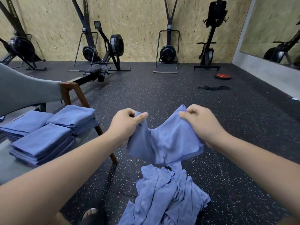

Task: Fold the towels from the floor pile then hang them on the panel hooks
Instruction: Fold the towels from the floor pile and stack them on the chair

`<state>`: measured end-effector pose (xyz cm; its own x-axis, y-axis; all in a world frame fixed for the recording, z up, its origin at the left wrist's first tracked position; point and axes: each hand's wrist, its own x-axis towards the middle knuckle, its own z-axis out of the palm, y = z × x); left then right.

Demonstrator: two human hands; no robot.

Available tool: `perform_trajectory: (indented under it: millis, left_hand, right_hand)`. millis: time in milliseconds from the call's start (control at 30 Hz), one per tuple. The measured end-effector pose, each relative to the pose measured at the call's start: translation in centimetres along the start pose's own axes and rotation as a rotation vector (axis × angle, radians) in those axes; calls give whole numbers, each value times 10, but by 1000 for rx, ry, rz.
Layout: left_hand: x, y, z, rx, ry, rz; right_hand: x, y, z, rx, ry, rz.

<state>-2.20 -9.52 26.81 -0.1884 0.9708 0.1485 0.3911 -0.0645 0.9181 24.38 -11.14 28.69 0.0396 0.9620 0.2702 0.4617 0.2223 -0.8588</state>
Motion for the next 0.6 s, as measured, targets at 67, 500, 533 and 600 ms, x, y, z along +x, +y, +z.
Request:
perform_trajectory:
  millis: [67,500,533,600]
  left_hand:
    - [-9,6,6,-53,-62,19]
    - [-39,32,18,15,-156,197]
    - [-40,31,18,37,-160,207]
    - [-41,31,17,76,-174,224]
  right_hand:
    - [-7,-5,10,27,-63,6]
    - [-33,-32,29,268,-370,79]
    - [-34,-33,29,291,-394,89]
    - [-36,-34,27,306,-436,89]
